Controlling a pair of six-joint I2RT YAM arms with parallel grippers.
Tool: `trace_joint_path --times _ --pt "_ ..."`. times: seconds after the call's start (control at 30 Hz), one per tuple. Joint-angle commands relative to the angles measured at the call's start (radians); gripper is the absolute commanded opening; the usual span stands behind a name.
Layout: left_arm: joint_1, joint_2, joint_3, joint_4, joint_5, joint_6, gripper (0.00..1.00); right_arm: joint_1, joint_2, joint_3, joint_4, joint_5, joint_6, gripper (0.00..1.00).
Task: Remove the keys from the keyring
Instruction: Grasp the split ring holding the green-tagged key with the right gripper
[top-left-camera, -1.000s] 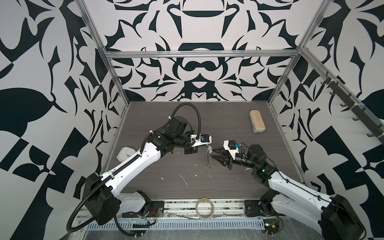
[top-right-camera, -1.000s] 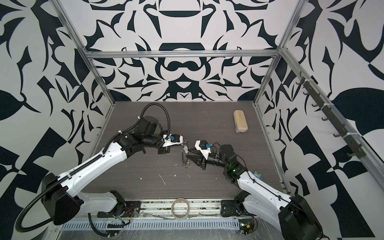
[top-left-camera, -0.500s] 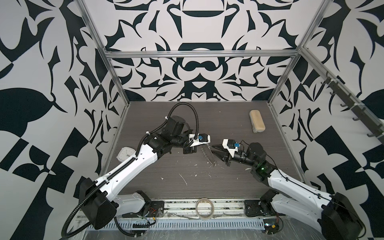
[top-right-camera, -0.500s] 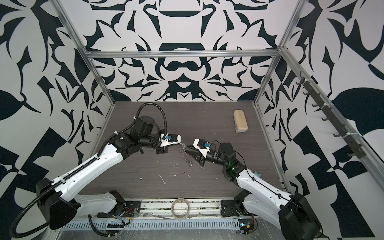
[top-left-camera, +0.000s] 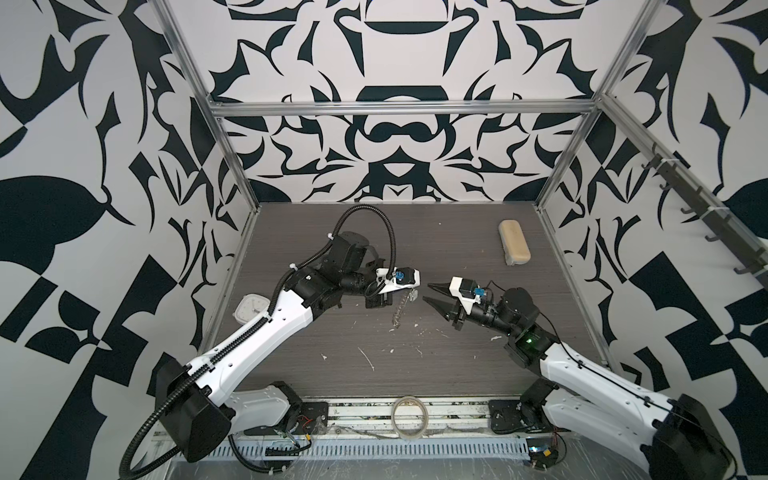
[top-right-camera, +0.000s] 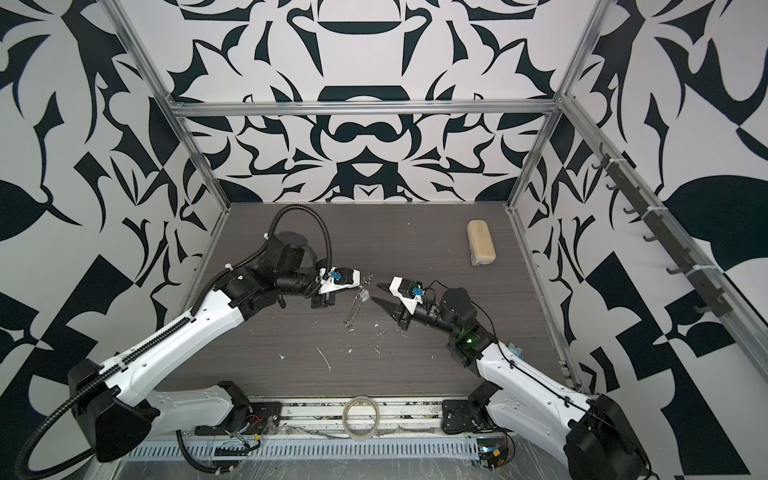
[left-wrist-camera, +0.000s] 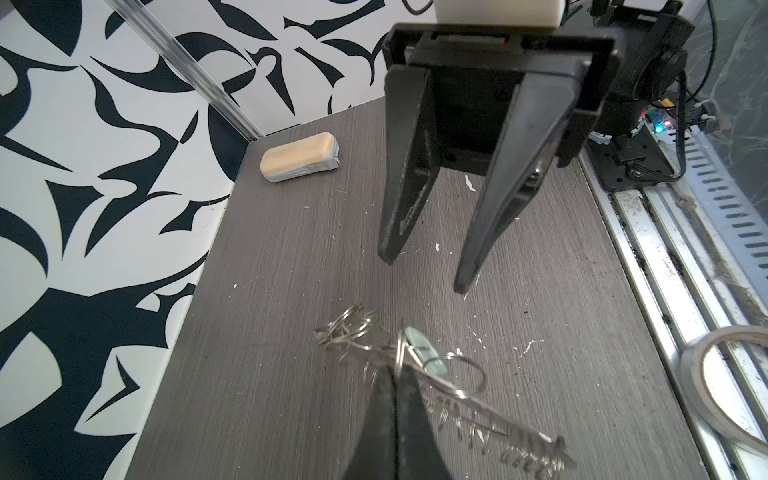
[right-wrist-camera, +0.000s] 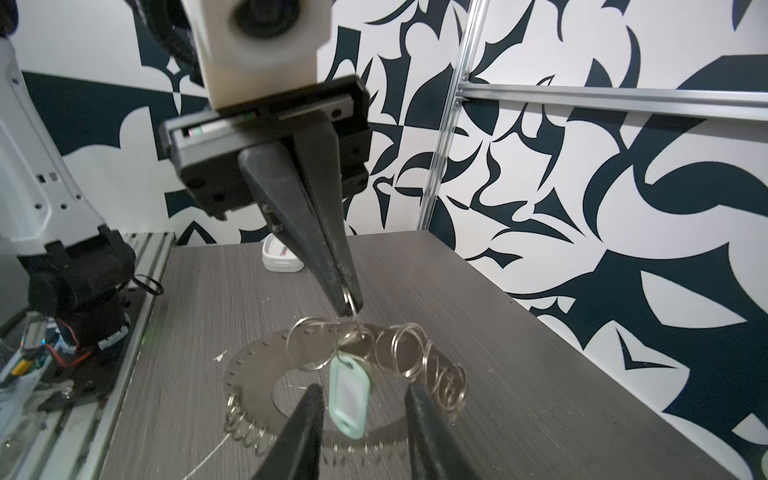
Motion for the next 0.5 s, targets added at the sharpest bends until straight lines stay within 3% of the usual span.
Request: trace_joint_path --times 0.0,0.3,0.47 --pt "0.004 -0.027 -0.008 -0.001 0.032 -0.004 0.0 0.007 0.009 0.03 0.044 0.0 0.014 0.32" --pt "0.005 -0.026 -0.01 0.005 0.036 -0.004 0.0 0.008 0.071 0.069 0.057 -0.042 0.06 0.28" --pt "0.004 -0.029 -0.01 0.003 0.038 -0.004 0.0 0.008 0.006 0.064 0.002 -0.043 0.059 0.36"
